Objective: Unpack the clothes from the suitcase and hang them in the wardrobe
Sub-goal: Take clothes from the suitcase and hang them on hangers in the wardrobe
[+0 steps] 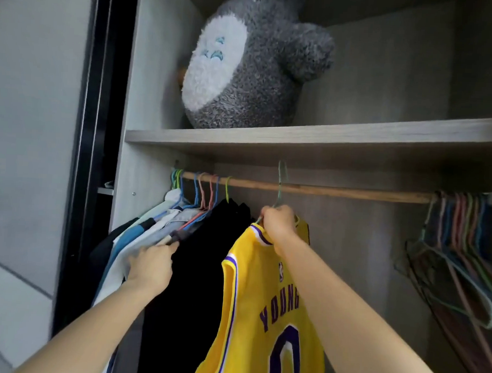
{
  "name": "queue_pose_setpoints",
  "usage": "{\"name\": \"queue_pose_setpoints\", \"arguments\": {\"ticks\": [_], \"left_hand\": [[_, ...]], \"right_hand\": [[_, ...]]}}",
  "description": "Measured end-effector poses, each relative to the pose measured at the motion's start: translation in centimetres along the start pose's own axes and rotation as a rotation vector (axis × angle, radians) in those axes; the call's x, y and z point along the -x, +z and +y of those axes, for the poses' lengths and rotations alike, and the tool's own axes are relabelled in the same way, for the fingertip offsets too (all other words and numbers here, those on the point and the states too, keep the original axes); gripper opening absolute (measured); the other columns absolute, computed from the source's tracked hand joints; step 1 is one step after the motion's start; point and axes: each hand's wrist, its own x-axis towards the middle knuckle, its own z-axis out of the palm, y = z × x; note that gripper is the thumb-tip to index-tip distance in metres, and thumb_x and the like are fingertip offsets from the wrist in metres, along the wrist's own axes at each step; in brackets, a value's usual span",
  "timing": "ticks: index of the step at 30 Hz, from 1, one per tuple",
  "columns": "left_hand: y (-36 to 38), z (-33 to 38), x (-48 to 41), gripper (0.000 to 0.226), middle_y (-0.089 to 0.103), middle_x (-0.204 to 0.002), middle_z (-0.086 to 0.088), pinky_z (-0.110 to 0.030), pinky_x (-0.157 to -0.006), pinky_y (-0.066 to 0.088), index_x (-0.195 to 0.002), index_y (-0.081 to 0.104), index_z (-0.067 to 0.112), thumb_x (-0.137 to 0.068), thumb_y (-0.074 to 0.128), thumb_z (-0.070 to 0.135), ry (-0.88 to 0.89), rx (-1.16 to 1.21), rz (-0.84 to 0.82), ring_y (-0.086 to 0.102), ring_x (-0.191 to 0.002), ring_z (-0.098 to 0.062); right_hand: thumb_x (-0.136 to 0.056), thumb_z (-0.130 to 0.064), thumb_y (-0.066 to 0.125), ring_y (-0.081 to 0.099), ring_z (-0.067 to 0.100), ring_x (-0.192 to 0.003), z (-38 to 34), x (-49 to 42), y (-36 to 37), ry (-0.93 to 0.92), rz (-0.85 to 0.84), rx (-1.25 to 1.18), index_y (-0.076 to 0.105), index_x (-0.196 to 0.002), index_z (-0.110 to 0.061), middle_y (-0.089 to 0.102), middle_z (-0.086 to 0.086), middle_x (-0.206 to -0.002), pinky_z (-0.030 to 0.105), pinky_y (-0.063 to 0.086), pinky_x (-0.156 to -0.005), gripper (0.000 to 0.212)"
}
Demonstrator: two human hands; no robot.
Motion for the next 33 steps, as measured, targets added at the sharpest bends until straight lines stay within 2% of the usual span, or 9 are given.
{"name": "queue_pose_setpoints", "arguments": {"ticks": [2, 5, 10, 13, 17, 24, 26, 29, 33], "left_hand": [[0.4, -0.4, -0.2, 0.05, 0.064, -0.125, 0.007, -0.031, -0.087, 0.049, -0.143, 0.039, 0.042, -0.097, 0.043, 0.021, 0.03, -0.018, 0.042, 0.057, -0.115, -0.023], [1.1, -0.8, -0.5, 0.048, 0.065, -0.122, 0.008, -0.03, -0.089, 0.048, -0.143, 0.04, 0.04, -0.098, 0.043, 0.024, 0.065, -0.046, 0.051, 0.054, -0.115, -0.024], [2.4, -0.8, -0.6, 0.047, 0.068, -0.12, -0.003, -0.033, -0.088, 0.049, -0.143, 0.044, 0.031, -0.097, 0.05, 0.022, 0.123, 0.1, 0.091, 0.058, -0.112, -0.026], [3.1, -0.7, -0.5, 0.049, 0.069, -0.113, -0.006, -0.036, -0.085, 0.051, -0.143, 0.044, 0.034, -0.096, 0.049, 0.022, 0.103, 0.083, 0.102, 0.06, -0.107, -0.026], [3.1, -0.9, -0.6, 0.05, 0.069, -0.115, -0.008, -0.038, -0.083, 0.051, -0.142, 0.045, 0.033, -0.095, 0.05, 0.018, 0.09, 0.079, 0.108, 0.058, -0.111, -0.029], [2.4, -0.5, 0.1, 0.052, 0.07, -0.097, -0.012, -0.04, -0.074, 0.052, -0.132, 0.056, 0.036, -0.089, 0.047, 0.009, 0.094, 0.134, 0.108, 0.057, -0.102, -0.033], [2.7, -1.1, 0.8, 0.047, 0.069, -0.094, -0.008, -0.039, -0.074, 0.052, -0.127, 0.059, 0.037, -0.09, 0.049, 0.011, 0.13, 0.232, 0.142, 0.058, -0.101, -0.029], [3.2, -2.6, 4.0, 0.045, 0.065, -0.12, 0.001, -0.032, -0.093, 0.049, -0.135, 0.056, 0.027, -0.092, 0.052, 0.012, 0.189, 0.305, 0.292, 0.05, -0.12, -0.018], [4.8, -6.8, 10.5, 0.049, 0.054, -0.137, 0.002, -0.029, -0.103, 0.04, -0.132, 0.059, 0.016, -0.085, 0.056, 0.001, 0.174, 0.261, 0.348, 0.042, -0.126, -0.015]], "right_hand": [[-0.091, -0.01, 0.05, 0.051, 0.025, -0.075, 1.2, -0.9, 1.8, 0.005, -0.023, 0.043, 0.056, -0.101, 0.003, 0.055, 0.016, -0.089, 0.03, 0.038, -0.063, 0.018], [-0.091, -0.005, 0.048, 0.046, 0.023, -0.068, 3.3, -1.9, 3.8, 0.03, -0.092, 0.087, 0.049, -0.085, -0.003, 0.048, 0.01, -0.075, 0.032, 0.036, -0.062, 0.006], [-0.092, -0.001, 0.048, 0.035, 0.018, -0.056, 5.3, -3.7, 6.6, 0.014, -0.162, 0.135, 0.031, -0.065, -0.014, 0.034, 0.003, -0.062, 0.032, 0.03, -0.055, 0.034], [-0.09, -0.001, 0.047, 0.029, 0.017, -0.053, 5.2, -4.4, 8.6, -0.022, -0.203, 0.151, 0.027, -0.063, -0.015, 0.03, 0.001, -0.06, 0.031, 0.022, -0.049, 0.037], [-0.094, -0.006, 0.05, 0.033, 0.016, -0.053, 5.3, -4.6, 10.4, -0.033, -0.229, 0.189, 0.029, -0.064, -0.014, 0.035, 0.002, -0.061, 0.03, 0.027, -0.051, 0.037], [-0.1, -0.021, 0.05, 0.052, 0.028, -0.077, 5.5, -5.1, 11.9, -0.1, -0.253, 0.299, 0.04, -0.071, -0.01, 0.048, 0.006, -0.071, 0.033, 0.039, -0.065, 0.032], [-0.101, -0.028, 0.048, 0.057, 0.032, -0.09, 5.6, -4.5, 12.2, -0.124, -0.243, 0.367, 0.051, -0.09, -0.005, 0.058, 0.014, -0.09, 0.034, 0.041, -0.07, 0.026], [-0.099, -0.032, 0.05, 0.049, 0.033, -0.118, 6.6, -2.4, 12.4, -0.252, -0.067, 0.407, 0.046, -0.124, -0.001, 0.05, 0.016, -0.127, 0.039, 0.042, -0.086, 0.039], [-0.095, -0.022, 0.052, 0.046, 0.028, -0.115, 8.2, 3.0, 13.7, -0.546, -0.013, 0.318, 0.049, -0.12, -0.006, 0.048, 0.01, -0.12, 0.039, 0.041, -0.091, 0.03]]}}
